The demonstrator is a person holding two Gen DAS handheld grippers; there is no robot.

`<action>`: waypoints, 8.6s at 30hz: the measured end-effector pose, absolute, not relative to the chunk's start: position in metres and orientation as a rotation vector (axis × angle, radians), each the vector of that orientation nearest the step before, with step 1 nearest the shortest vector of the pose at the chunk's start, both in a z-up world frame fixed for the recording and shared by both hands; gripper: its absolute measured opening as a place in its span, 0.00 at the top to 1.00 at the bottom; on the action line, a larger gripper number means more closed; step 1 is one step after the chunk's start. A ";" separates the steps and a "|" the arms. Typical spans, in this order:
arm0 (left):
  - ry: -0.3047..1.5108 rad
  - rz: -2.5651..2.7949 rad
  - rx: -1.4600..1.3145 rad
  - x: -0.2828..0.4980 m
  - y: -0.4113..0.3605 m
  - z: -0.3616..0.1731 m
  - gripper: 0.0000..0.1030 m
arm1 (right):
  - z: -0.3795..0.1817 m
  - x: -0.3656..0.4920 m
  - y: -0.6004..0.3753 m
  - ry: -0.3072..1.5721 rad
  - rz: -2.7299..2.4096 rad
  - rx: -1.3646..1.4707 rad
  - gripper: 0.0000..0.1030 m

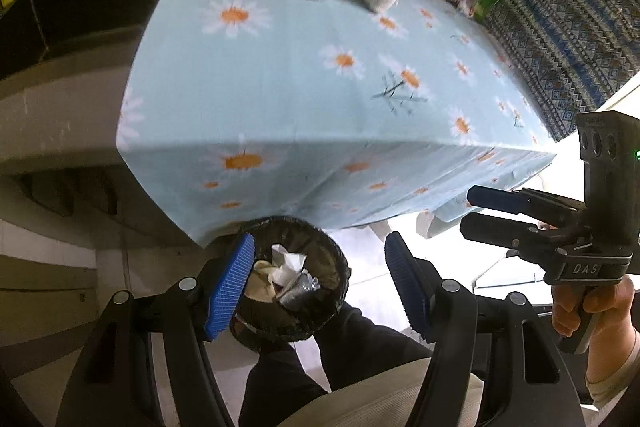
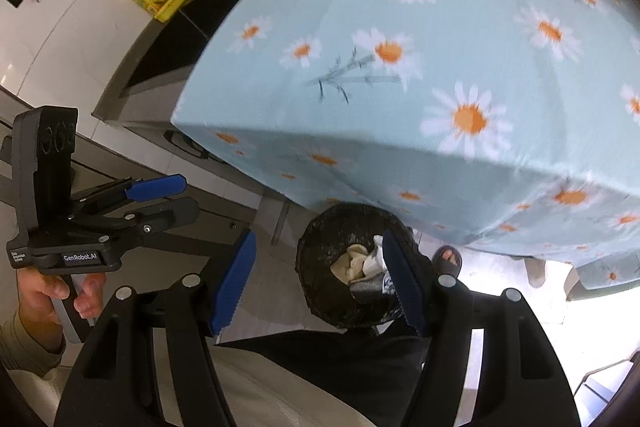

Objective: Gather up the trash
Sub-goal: 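Raise both open tools back toward the white cloths on the table, then close the right tool on a white knit cloth, then close the left tool on the other white knit cloth while the right holds its cloth, then carry both held white cloths down over the black trash bin, then open both tools to drop the cloths into the bin, then raise both open tools back up toward the items on the table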

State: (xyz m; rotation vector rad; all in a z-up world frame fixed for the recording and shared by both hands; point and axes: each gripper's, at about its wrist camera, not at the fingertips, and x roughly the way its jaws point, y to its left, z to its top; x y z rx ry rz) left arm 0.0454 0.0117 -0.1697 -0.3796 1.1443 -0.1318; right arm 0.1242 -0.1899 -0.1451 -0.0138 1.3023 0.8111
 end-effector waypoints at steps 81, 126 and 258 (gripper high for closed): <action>1.101 0.343 -0.420 0.281 0.006 -0.117 0.21 | -0.113 0.425 -0.187 1.144 1.215 0.043 0.87; 1.153 0.337 -0.347 0.302 0.006 -0.130 0.71 | -0.129 0.403 -0.229 1.190 1.181 0.078 0.87; 1.199 -0.075 -0.374 0.039 -0.004 -0.160 0.43 | -0.131 0.124 -0.186 1.289 0.813 -0.072 0.48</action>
